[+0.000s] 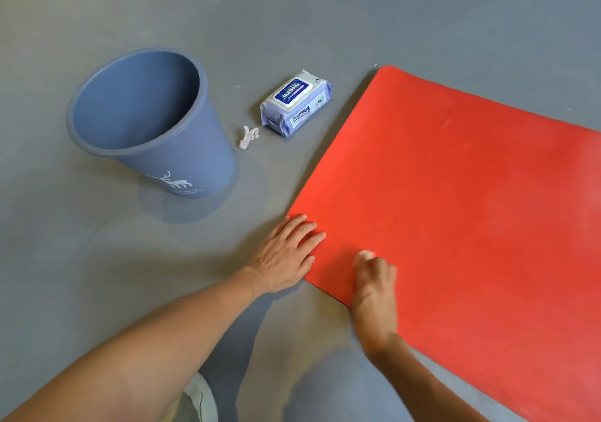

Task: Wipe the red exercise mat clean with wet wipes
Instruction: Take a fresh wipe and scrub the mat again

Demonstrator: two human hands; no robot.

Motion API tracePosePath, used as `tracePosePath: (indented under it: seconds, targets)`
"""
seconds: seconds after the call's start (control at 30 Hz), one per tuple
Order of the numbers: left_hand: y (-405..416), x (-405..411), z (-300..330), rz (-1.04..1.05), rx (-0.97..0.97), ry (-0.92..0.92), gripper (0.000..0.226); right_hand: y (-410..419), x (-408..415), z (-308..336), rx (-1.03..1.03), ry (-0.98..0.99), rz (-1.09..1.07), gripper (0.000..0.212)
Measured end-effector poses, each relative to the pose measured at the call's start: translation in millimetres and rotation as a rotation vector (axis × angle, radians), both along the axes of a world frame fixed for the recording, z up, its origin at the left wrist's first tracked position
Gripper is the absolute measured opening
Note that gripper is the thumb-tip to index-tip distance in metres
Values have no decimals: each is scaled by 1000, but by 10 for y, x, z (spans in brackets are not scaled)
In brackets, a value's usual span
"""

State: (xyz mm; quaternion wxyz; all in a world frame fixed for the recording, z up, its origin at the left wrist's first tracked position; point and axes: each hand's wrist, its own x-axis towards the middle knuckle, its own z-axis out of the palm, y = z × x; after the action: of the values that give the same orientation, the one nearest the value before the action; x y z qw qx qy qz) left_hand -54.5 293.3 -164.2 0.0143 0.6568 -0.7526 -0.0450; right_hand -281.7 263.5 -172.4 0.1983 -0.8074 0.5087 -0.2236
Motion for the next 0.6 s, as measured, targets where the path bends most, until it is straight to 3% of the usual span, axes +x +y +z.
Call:
tracePosePath:
  seconds: [0.1,0.2,0.27,0.37,0.43,0.5,0.6]
  targets:
    - [-5,-32,-25,25,-12,32,51,409,276,-26,-107,73,378,42]
    - [-40,-34,-43,45,-64,72,45,-20,191,3,-227,62,557,24]
    - [-67,-28,-45,56,-108,75,41,-489,52,39,-223,69,410,20]
    - [-87,-77,-63,80,-155,66,36,-1039,-69,66,-87,55,22,15]
    - [-118,-120,-79,93,-178,71,33,-891,74,99,-52,63,-22,18]
    - [-192,-178,-63,120,-186,73,31,-515,171,152,-79,82,240,34]
    - [-348,-254,-34,132,-203,61,33,-392,13,107,-105,72,642,21]
